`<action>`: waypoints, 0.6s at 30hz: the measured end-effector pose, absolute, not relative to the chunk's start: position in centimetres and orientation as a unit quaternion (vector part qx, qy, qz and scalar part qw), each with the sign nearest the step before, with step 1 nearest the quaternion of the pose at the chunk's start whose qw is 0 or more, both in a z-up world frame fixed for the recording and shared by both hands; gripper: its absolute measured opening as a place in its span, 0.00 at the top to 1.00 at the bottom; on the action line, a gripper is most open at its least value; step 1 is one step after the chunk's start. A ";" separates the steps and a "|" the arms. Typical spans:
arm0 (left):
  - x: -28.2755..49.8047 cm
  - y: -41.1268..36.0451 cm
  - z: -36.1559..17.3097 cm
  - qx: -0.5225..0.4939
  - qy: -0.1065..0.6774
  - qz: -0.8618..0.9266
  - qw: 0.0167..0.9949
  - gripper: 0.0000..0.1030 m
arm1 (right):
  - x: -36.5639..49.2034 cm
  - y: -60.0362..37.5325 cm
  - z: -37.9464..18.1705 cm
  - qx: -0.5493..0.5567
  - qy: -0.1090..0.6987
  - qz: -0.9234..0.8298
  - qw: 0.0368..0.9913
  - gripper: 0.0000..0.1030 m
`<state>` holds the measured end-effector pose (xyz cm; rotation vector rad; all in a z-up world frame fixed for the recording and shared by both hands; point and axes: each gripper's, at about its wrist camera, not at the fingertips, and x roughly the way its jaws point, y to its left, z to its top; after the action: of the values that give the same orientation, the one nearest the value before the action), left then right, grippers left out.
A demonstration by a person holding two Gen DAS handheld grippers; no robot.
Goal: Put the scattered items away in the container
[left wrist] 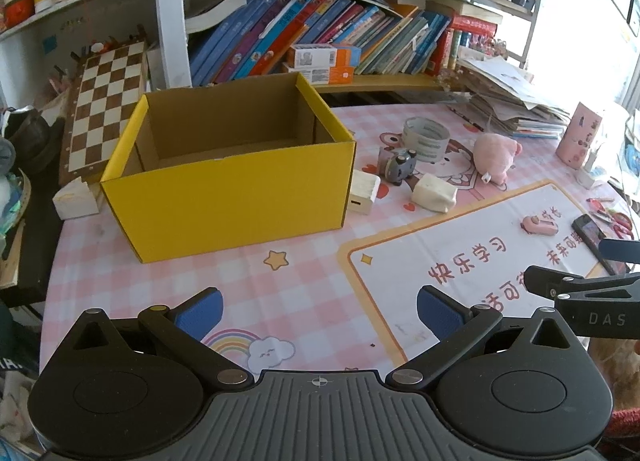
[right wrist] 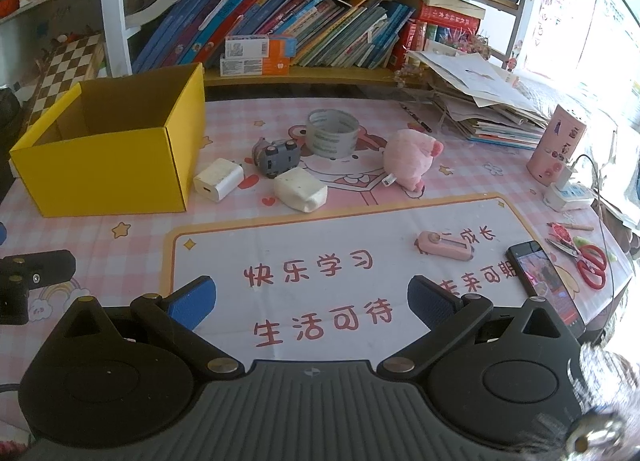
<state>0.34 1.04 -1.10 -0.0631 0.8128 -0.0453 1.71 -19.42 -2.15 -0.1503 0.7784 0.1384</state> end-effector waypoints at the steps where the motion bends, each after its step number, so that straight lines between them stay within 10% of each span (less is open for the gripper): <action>1: 0.3 1.1 -1.1 -0.033 0.395 -0.023 0.918 0.00 | 1.7 -19.3 -2.2 -0.074 0.379 0.068 0.920 0.00; 18: -0.3 1.5 -0.5 -0.031 0.374 -0.031 0.926 0.00 | 1.5 -17.9 -1.9 -0.092 0.372 0.089 0.919 0.00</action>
<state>-0.31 1.48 -0.50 -0.0640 0.7678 -0.0641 1.46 -17.93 -1.91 -0.1892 0.7656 0.1824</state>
